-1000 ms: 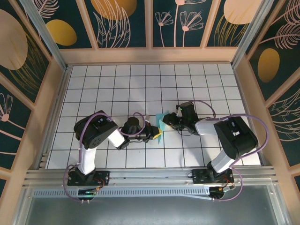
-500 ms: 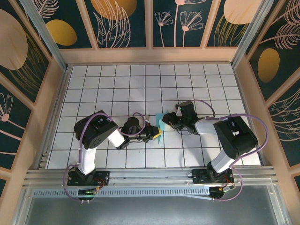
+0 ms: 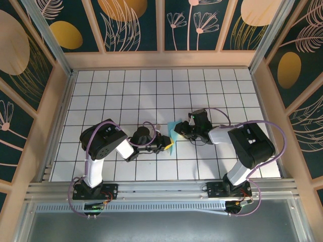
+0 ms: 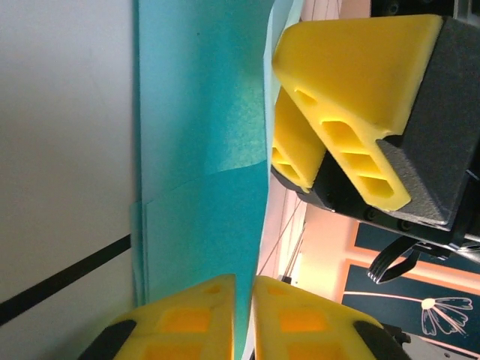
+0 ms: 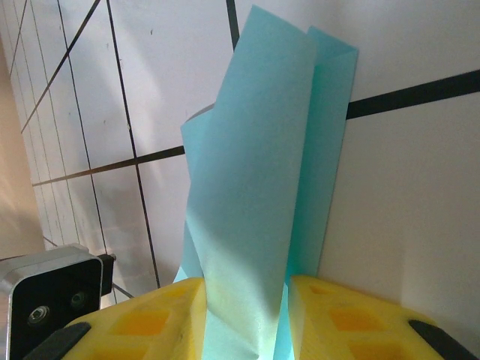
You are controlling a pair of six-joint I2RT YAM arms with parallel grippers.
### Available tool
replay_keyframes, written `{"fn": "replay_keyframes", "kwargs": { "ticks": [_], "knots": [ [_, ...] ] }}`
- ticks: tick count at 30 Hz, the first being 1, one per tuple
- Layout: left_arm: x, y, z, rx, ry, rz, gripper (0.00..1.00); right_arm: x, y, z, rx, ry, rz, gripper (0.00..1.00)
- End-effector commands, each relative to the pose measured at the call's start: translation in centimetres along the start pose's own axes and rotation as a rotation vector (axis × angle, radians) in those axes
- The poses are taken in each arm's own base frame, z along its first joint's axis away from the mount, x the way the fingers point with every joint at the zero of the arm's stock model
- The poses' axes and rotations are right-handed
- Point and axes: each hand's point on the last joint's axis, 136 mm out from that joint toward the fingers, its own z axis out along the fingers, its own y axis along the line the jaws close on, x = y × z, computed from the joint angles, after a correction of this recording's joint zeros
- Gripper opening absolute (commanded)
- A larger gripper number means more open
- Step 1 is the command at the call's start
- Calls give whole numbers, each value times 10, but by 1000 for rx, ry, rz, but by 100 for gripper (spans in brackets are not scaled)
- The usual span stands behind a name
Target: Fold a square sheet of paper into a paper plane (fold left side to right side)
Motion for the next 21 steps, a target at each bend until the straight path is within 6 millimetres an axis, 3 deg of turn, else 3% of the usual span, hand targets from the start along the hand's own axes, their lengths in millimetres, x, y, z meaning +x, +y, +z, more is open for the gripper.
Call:
{"fn": "replay_keyframes", "kwargs": {
  "ticks": [1,11,21],
  "knots": [
    [-5,-6,-3,18,-27,29,17,3,-10,7,50,4,3,34],
    [-20,-14,-3,17,-51,60,27,4,-9,6,52,7,-5,34],
    [-33,-9,8,-40,-54,87,27,4,-9,6,55,8,-8,34]
  ]
}}
